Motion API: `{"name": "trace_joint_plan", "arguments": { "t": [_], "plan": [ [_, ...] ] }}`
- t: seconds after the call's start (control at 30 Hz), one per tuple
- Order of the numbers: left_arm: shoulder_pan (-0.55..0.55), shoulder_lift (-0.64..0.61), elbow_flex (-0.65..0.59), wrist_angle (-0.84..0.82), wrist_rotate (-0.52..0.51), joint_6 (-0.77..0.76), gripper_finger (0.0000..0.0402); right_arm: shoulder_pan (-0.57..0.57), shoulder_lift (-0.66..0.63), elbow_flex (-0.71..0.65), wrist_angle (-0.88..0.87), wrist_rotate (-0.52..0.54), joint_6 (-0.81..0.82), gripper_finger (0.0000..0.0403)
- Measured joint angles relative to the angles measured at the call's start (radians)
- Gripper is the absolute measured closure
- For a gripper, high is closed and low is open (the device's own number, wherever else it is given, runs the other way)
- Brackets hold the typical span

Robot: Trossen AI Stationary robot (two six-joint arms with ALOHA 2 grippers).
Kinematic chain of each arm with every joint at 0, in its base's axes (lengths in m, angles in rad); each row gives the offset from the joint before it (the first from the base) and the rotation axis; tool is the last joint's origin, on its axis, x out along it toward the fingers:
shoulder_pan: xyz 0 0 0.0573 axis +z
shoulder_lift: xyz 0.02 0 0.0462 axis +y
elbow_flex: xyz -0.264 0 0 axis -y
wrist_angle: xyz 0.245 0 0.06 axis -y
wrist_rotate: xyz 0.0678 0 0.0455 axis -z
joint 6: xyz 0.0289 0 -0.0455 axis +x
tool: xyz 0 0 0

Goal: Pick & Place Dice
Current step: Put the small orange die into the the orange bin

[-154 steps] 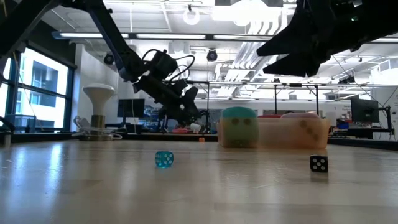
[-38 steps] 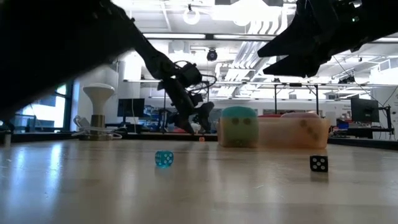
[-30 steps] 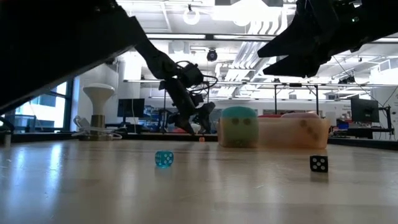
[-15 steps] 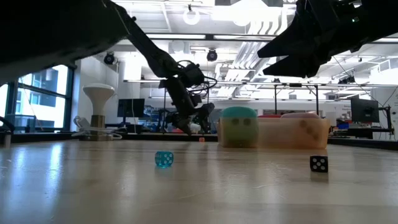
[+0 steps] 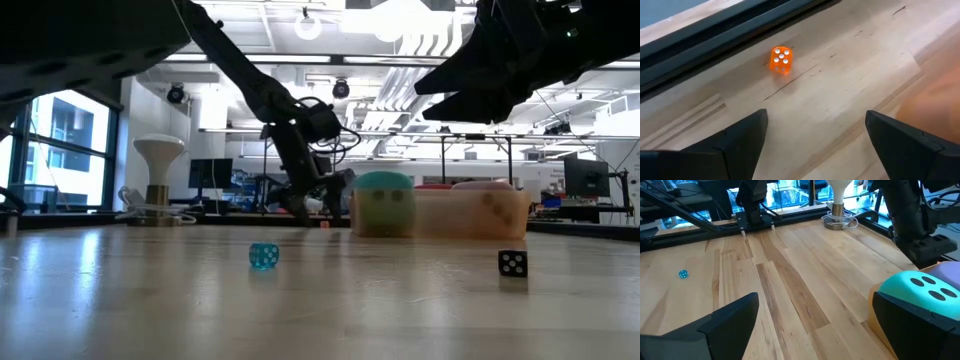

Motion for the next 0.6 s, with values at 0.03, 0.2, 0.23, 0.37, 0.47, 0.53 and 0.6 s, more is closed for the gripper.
{"name": "trace_joint_plan", "arguments": {
  "t": [0.03,0.2,0.23,0.37,0.47,0.53,0.6],
  "plan": [
    [0.001,0.000,0.000,0.005,-0.017,-0.005,0.0071,0.000,0.000,0.000,0.000,-0.001,0.000,0.0020],
    [0.021,0.003,-0.001,0.082,-0.060,-0.024,0.0071,0.000,0.000,0.000,0.002,-0.038,0.000,0.0020],
    [0.028,0.003,-0.001,0.096,-0.063,-0.024,0.0071,0.000,0.000,0.000,0.003,-0.044,0.000,0.0020],
    [0.046,0.017,0.000,0.126,-0.038,-0.051,0.0071,0.000,0.000,0.000,0.006,-0.047,0.000,0.0020],
    [0.057,0.024,0.002,0.131,0.006,-0.091,0.0071,0.000,0.000,0.000,0.008,-0.046,0.000,0.0020],
    [0.065,0.026,0.002,0.132,0.042,-0.094,0.0071,0.000,0.000,0.000,0.009,-0.047,0.000,0.0020],
    [0.067,0.026,0.002,0.133,0.058,-0.095,0.0071,0.000,0.000,0.000,0.009,-0.047,0.000,0.0020]
  ]
}}
